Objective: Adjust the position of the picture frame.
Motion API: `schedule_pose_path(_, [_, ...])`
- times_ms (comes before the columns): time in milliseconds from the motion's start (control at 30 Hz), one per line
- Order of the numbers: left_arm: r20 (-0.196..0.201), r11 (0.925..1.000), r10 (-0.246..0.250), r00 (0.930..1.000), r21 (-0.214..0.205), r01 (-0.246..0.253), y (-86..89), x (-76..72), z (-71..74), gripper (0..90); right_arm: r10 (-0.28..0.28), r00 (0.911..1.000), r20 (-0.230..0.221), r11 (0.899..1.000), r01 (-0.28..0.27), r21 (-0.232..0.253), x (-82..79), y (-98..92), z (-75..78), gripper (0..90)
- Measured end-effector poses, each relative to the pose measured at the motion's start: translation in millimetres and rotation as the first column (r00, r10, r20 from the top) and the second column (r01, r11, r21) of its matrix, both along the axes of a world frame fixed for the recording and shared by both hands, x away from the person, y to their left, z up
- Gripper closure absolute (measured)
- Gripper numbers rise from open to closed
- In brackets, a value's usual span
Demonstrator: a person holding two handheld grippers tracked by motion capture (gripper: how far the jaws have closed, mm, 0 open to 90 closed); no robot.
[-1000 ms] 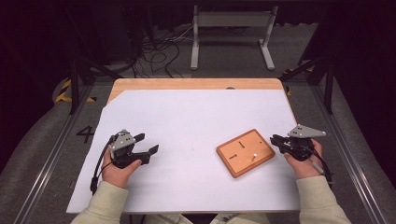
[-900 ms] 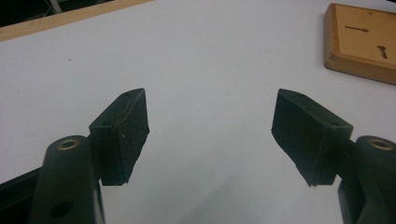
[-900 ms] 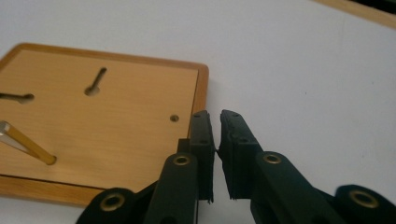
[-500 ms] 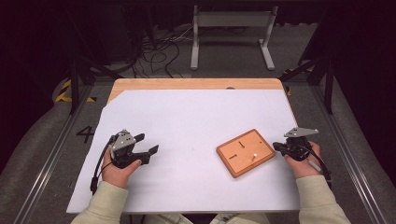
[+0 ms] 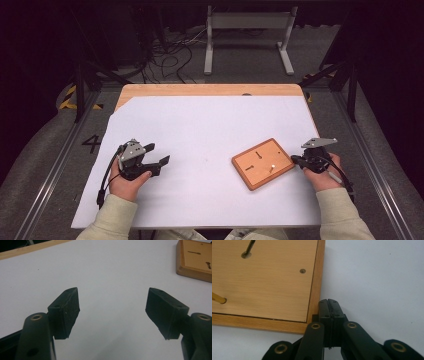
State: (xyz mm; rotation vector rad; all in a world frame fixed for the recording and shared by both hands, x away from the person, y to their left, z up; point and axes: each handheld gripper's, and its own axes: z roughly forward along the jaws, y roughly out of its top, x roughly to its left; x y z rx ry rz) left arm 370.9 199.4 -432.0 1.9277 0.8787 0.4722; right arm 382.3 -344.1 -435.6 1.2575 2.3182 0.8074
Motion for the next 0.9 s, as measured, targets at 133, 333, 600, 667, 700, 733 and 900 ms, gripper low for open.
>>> schedule_pose_path(133, [0.002,1.0,0.002,1.0,0.0,-0.002,-0.5,-0.2,0.0,27.6,-0.014,0.9999,0.004,1.0,0.014,-0.01,-2.3,1.6,0.6,90.0])
schedule_pose_path(333, [0.002,1.0,0.001,1.0,0.003,-0.001,-1.0,0.6,-0.6,27.6,-0.011,0.9999,-0.013,1.0,0.011,-0.003,-6.1,5.0,1.5,90.0])
schedule_pose_path(600, [0.003,1.0,0.001,1.0,0.002,-0.001,-1.0,1.1,-0.7,27.6,0.037,0.9974,-0.062,0.999,-0.034,0.038,-13.8,24.5,2.6,90.0])
schedule_pose_path(667, [0.003,1.0,0.001,1.0,0.003,-0.001,-1.0,1.2,-0.8,27.6,0.046,0.9971,-0.061,0.998,-0.043,0.038,-14.7,27.1,2.7,90.0])
schedule_pose_path(700, [0.003,1.0,0.001,1.0,0.003,-0.001,-1.0,1.1,-0.7,27.6,0.067,0.9958,-0.063,0.997,-0.065,0.039,-17.6,33.8,3.8,90.0])
schedule_pose_path(733, [0.003,1.0,0.001,1.0,0.003,-0.001,-1.0,1.1,-0.7,27.6,0.067,0.9958,-0.063,0.997,-0.065,0.039,-17.6,33.8,3.8,90.0])
schedule_pose_path(900, [0.002,1.0,0.001,1.0,0.004,-0.001,-1.3,1.0,-0.8,27.6,0.106,0.9923,-0.064,0.994,-0.104,0.041,-23.5,45.8,6.6,90.0])
